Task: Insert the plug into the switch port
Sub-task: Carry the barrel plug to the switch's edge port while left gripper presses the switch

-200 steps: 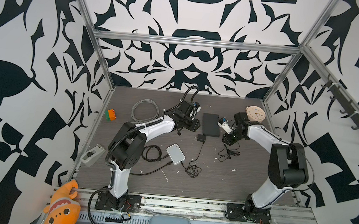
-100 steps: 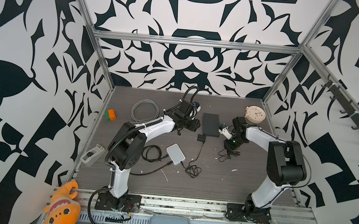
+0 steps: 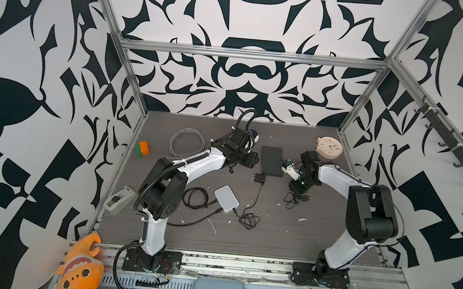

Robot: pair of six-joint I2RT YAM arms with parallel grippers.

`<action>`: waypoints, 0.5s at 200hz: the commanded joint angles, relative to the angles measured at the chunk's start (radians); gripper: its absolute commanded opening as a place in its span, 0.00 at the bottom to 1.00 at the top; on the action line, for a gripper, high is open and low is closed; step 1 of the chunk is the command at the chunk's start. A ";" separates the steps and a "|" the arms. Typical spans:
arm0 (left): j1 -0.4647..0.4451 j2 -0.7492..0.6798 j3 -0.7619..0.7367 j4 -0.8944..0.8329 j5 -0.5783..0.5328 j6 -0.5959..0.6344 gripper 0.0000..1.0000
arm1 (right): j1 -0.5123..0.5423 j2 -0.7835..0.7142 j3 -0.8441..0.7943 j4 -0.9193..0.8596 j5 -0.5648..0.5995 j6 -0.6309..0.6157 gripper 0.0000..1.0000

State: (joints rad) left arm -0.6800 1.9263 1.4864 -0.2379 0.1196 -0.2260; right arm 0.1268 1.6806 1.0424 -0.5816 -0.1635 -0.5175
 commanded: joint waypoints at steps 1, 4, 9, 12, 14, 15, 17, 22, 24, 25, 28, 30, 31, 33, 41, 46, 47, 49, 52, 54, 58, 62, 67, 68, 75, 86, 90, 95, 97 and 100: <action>0.005 0.029 0.033 -0.032 0.001 -0.025 0.52 | -0.014 -0.080 0.043 -0.013 -0.070 -0.024 0.06; 0.004 0.033 0.037 -0.032 0.001 -0.026 0.52 | -0.016 -0.085 0.046 -0.013 -0.076 -0.027 0.06; 0.005 0.037 0.040 -0.032 -0.002 -0.026 0.52 | -0.018 -0.089 0.050 -0.012 -0.085 -0.033 0.06; 0.004 0.043 0.045 -0.032 -0.003 -0.026 0.52 | -0.018 -0.091 0.052 -0.012 -0.089 -0.039 0.06; 0.005 0.046 0.048 -0.032 -0.003 -0.027 0.52 | -0.020 -0.091 0.053 -0.012 -0.089 -0.042 0.06; 0.005 0.047 0.049 -0.032 -0.004 -0.027 0.52 | -0.020 -0.092 0.054 -0.012 -0.090 -0.044 0.06; 0.006 0.051 0.052 -0.031 -0.004 -0.028 0.53 | -0.020 -0.093 0.056 -0.010 -0.091 -0.045 0.06; 0.008 0.060 0.060 -0.032 -0.002 -0.033 0.53 | -0.023 -0.092 0.060 -0.003 -0.090 -0.051 0.06; 0.009 0.065 0.064 -0.032 0.000 -0.035 0.53 | -0.025 -0.091 0.060 0.001 -0.090 -0.053 0.06; 0.009 0.067 0.066 -0.032 0.002 -0.036 0.52 | -0.026 -0.090 0.060 0.003 -0.089 -0.054 0.06; 0.010 0.073 0.072 -0.032 0.006 -0.042 0.53 | -0.028 -0.088 0.062 0.010 -0.085 -0.056 0.06; 0.011 0.077 0.076 -0.032 0.010 -0.045 0.53 | -0.030 -0.086 0.063 0.016 -0.082 -0.057 0.06; 0.011 0.080 0.078 -0.032 0.011 -0.047 0.52 | -0.030 -0.085 0.063 0.020 -0.080 -0.058 0.06; 0.013 0.084 0.082 -0.032 0.015 -0.050 0.52 | -0.033 -0.082 0.064 0.027 -0.076 -0.058 0.06; 0.016 0.101 0.098 -0.029 0.029 -0.064 0.53 | -0.042 -0.068 0.069 0.056 -0.057 -0.059 0.06; 0.016 0.113 0.105 -0.026 0.031 -0.075 0.52 | -0.046 -0.055 0.073 0.077 -0.038 -0.058 0.06; 0.016 0.115 0.107 -0.026 0.032 -0.076 0.52 | -0.046 -0.051 0.074 0.082 -0.033 -0.058 0.06; 0.016 0.118 0.110 -0.025 0.032 -0.082 0.52 | -0.048 -0.045 0.076 0.092 -0.023 -0.057 0.06; 0.016 0.125 0.116 -0.025 0.032 -0.089 0.52 | -0.048 -0.035 0.077 0.107 -0.005 -0.053 0.06; 0.016 0.131 0.120 -0.024 0.032 -0.093 0.53 | -0.051 -0.029 0.082 0.118 0.004 -0.050 0.06; 0.016 0.140 0.130 -0.025 0.034 -0.104 0.52 | -0.052 -0.013 0.088 0.130 0.022 -0.045 0.06; 0.016 0.151 0.139 -0.026 0.039 -0.113 0.52 | -0.053 0.004 0.100 0.136 0.036 -0.041 0.06; 0.016 0.164 0.149 -0.029 0.043 -0.124 0.52 | -0.052 0.028 0.117 0.136 0.049 -0.037 0.06; 0.016 0.167 0.153 -0.029 0.043 -0.126 0.52 | -0.052 0.033 0.119 0.135 0.051 -0.036 0.06; 0.016 0.190 0.170 -0.031 0.047 -0.141 0.53 | -0.052 0.064 0.144 0.132 0.063 -0.026 0.06; 0.016 0.225 0.201 -0.041 0.045 -0.161 0.53 | -0.053 0.108 0.175 0.135 0.079 0.002 0.06; 0.016 0.239 0.213 -0.045 0.045 -0.165 0.52 | -0.052 0.121 0.189 0.134 0.075 0.013 0.06; 0.016 0.257 0.225 -0.049 0.045 -0.171 0.52 | -0.049 0.140 0.203 0.132 0.068 0.025 0.06; 0.016 0.261 0.231 -0.051 0.044 -0.173 0.52 | -0.048 0.145 0.209 0.131 0.066 0.028 0.06; 0.016 0.272 0.239 -0.054 0.043 -0.174 0.52 | -0.046 0.153 0.215 0.130 0.064 0.032 0.06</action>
State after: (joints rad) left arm -0.6678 2.1265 1.6588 -0.2520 0.1474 -0.3374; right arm 0.0761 1.7824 1.1786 -0.4793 -0.1303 -0.5385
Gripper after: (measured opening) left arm 0.525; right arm 0.058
